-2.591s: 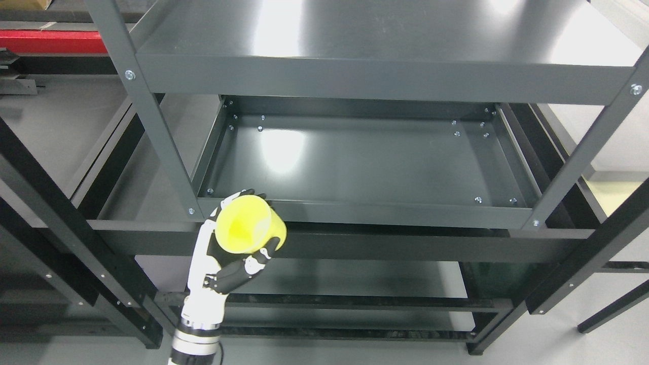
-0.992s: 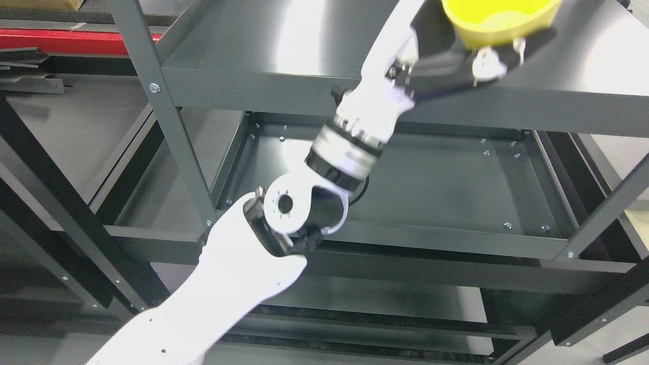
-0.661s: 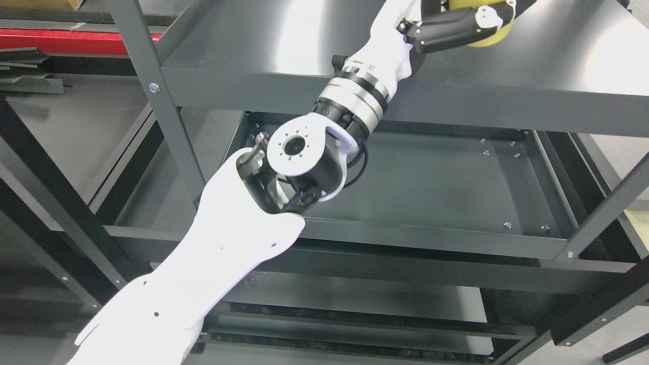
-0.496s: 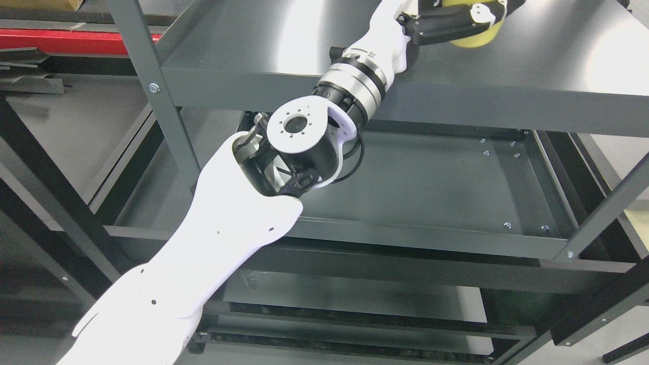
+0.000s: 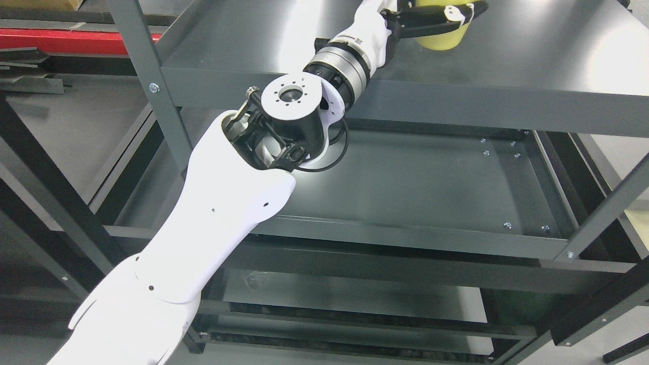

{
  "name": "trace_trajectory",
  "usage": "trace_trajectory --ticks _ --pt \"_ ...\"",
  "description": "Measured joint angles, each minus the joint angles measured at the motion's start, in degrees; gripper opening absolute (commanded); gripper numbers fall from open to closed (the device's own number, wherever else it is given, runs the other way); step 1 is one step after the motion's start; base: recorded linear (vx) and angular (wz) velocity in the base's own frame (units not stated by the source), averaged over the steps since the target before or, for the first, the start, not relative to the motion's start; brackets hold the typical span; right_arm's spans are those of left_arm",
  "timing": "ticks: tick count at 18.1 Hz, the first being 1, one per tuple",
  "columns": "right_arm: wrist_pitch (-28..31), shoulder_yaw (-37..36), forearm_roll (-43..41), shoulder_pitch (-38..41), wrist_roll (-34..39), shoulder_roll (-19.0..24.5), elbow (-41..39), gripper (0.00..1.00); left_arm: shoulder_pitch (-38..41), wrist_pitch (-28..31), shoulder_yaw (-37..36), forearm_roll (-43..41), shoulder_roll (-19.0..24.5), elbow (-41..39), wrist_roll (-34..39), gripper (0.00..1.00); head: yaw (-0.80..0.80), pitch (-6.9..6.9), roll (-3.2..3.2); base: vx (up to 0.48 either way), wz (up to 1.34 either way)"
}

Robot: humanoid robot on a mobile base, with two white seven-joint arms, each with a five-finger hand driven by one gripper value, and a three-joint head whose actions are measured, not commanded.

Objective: Place yellow IKEA cup on middle right shelf
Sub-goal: 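Extend the left arm and set the cup upright on the upper shelf, then open the left hand and pull it back from the cup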

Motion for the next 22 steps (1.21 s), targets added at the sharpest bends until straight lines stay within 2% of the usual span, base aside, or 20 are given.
trace_trajectory --ticks 2,4,6,20,22 --pt "0.00 0.00 0.00 0.00 0.00 0.00 0.00 0.99 -0.13 1.02 0.35 -0.28 0.00 0.51 -0.16 0.86 0.00 0.00 0.00 0.000 0.00" --pt "0.00 0.00 0.00 0.00 0.00 0.00 0.00 1.00 -0.25 1.69 0.67 -0.61 0.00 0.88 -0.23 0.93 0.00 0.00 0.00 0.000 0.00" --pt "0.00 0.00 0.00 0.00 0.00 0.00 0.00 0.99 -0.34 1.92 1.12 -0.94 0.00 1.15 -0.26 0.96 0.00 0.00 0.00 0.000 0.00" --pt "0.00 0.00 0.00 0.00 0.00 0.00 0.00 0.99 -1.90 2.02 9.22 -1.94 0.00 -3.46 -0.40 0.98 0.00 0.00 0.00 0.000 0.00" --pt "0.00 0.00 0.00 0.00 0.00 0.00 0.00 0.99 -1.97 1.64 10.23 -1.96 0.00 -4.74 -3.20 0.97 0.00 0.00 0.00 0.000 0.00"
